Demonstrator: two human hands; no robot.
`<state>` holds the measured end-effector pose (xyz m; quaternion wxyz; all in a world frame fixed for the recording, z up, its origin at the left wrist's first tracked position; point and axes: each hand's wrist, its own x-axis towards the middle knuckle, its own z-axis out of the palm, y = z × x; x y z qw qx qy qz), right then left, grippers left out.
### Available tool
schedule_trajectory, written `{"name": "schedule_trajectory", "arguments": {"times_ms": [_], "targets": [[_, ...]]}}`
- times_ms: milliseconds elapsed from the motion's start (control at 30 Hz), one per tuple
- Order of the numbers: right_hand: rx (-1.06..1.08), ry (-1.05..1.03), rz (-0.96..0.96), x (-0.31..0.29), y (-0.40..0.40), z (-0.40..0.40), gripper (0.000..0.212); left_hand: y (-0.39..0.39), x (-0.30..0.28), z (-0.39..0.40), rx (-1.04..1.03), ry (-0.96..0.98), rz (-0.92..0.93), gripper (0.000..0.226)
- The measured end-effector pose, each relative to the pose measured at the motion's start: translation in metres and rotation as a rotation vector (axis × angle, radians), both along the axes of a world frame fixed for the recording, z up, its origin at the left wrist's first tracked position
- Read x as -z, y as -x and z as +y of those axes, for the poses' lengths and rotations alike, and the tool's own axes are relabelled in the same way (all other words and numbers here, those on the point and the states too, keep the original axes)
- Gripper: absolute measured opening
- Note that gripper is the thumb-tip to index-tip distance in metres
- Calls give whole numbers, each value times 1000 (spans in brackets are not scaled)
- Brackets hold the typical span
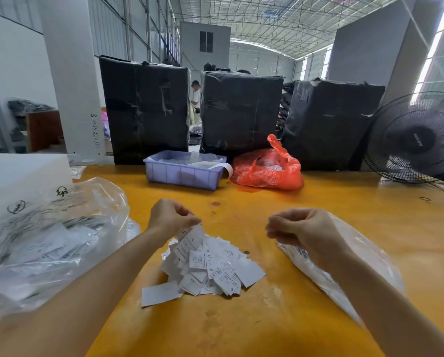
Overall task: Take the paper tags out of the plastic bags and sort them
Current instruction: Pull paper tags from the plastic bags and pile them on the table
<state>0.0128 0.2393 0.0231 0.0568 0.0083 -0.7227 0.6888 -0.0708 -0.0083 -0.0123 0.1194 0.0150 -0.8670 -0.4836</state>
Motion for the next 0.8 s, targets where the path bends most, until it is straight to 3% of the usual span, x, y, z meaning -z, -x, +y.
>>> {"name": "schedule_trajectory", "arguments": {"times_ms": [100, 200, 267, 333, 433, 533, 667, 800], "targets": [[-118, 107, -137, 9, 4, -23, 9, 2, -7, -1, -13, 44, 135, 5], [-197, 190, -199, 12, 7, -35, 20, -6, -27, 2, -30, 59, 390, 13], [-218, 221, -212, 13, 8, -40, 22, -16, -37, 8, 14, 35, 463, 20], [-223, 235, -210, 13, 7, -43, 19, -28, -42, 16, 54, -103, 419, 25], [-209, 225, -183, 14, 6, -47, 16, -41, -45, 24, 174, -488, 235, 33], [-187, 236, -130, 15, 5, -47, 20, -49, -43, 26, 223, -700, 97, 35], [-273, 215, -29, 13, 5, -48, 9, -55, -36, 30, 180, -705, 70, 37], [-298, 162, 35, 13, 5, -53, 18, -63, -29, 37, 283, -608, 54, 32]]}}
